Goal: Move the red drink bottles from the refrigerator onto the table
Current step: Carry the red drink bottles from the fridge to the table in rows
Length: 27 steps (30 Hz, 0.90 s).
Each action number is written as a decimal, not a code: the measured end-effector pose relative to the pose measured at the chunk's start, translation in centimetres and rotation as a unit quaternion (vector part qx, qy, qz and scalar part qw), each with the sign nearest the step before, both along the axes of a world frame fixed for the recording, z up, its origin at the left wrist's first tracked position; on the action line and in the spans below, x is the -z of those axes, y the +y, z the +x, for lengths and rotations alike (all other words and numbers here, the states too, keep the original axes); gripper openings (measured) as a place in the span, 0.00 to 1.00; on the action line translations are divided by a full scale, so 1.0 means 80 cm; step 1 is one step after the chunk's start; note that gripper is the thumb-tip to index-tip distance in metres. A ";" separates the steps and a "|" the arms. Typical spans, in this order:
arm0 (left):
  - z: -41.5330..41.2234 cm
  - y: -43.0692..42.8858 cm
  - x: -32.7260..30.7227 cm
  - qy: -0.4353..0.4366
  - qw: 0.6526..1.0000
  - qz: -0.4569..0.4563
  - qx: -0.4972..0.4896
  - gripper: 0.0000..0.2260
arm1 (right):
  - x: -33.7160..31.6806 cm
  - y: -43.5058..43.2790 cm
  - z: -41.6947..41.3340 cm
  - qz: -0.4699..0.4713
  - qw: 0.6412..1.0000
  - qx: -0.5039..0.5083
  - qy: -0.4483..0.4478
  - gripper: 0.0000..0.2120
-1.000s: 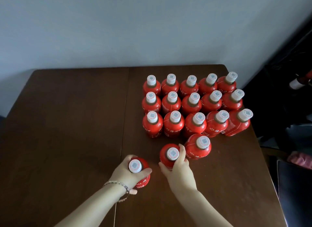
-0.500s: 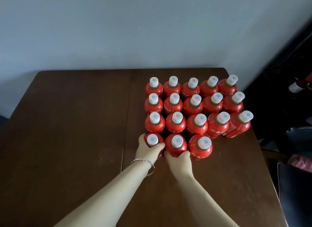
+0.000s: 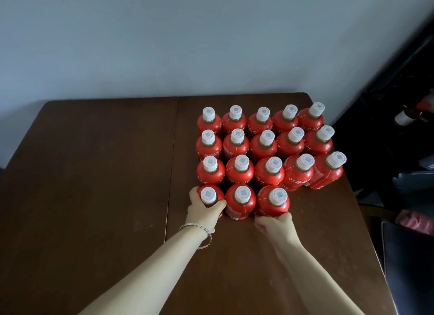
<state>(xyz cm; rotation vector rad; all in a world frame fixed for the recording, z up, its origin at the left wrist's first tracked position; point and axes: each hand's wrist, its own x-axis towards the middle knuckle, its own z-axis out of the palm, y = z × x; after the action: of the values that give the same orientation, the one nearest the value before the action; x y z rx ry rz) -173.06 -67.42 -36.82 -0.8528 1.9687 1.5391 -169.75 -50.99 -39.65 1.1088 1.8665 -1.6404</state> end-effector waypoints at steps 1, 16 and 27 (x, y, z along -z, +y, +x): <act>0.000 0.000 0.000 -0.001 1.000 -0.002 0.005 0.33 | -0.002 -0.001 -0.001 0.009 1.000 -0.021 -0.015 0.33; 0.037 0.020 -0.054 -0.059 0.887 -0.250 0.384 0.15 | -0.056 0.058 0.034 0.147 0.903 -0.402 -0.025 0.18; 0.106 0.168 -0.133 0.218 0.612 -0.252 0.718 0.15 | -0.147 0.135 0.230 0.293 0.909 -0.287 -0.074 0.21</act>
<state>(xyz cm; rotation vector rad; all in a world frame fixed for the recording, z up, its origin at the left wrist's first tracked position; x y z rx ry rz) -164.56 -53.99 -26.16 1.0189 2.2663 0.1419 -151.36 -40.16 -27.89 0.7316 2.3499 -0.6672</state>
